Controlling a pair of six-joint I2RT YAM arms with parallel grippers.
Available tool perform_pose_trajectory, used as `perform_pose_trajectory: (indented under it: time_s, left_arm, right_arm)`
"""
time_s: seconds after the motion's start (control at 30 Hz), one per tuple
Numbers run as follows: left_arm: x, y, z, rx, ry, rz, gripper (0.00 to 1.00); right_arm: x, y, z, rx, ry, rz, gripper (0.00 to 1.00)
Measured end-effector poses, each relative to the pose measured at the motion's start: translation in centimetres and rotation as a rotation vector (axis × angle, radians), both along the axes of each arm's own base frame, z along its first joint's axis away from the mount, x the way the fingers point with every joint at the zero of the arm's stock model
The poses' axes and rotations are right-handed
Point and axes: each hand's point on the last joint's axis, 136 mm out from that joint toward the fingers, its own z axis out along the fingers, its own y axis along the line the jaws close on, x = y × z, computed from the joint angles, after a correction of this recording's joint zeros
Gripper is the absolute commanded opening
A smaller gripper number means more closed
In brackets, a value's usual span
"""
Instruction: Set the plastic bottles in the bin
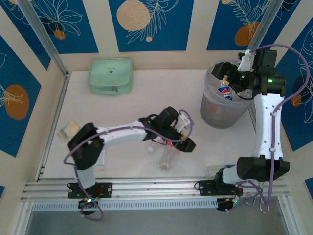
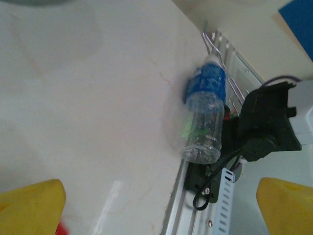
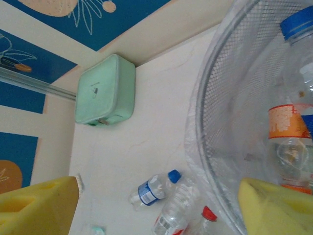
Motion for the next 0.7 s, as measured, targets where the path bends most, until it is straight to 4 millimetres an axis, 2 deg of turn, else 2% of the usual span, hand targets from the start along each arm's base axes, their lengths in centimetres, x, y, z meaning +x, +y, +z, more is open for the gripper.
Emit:
perform_pose_trajectory:
  time_s: [0.23,0.4,0.5,0.7]
  left_arm:
    - [-2.4,-5.6,-3.4,-0.038,0.090,-0.114,1.00]
    - [-3.7,-8.7,-5.2,-0.046,0.127,-0.159,1.00]
    - [-4.9,-9.8,-6.0,-0.039,0.133,-0.188,1.00]
    - [-6.7,-10.7,-7.4,0.017,0.144,-0.235,0.98]
  right_arm:
    - [-0.2,0.6,0.4,0.030,-0.010,0.026,0.82]
    - [-0.2,0.3,0.6,0.036,-0.014,0.021,0.82]
    - [-0.3,0.0,0.8,0.036,-0.019,0.012,0.82]
    - [-0.4,-0.3,1.0,0.036,-0.027,0.008,0.81]
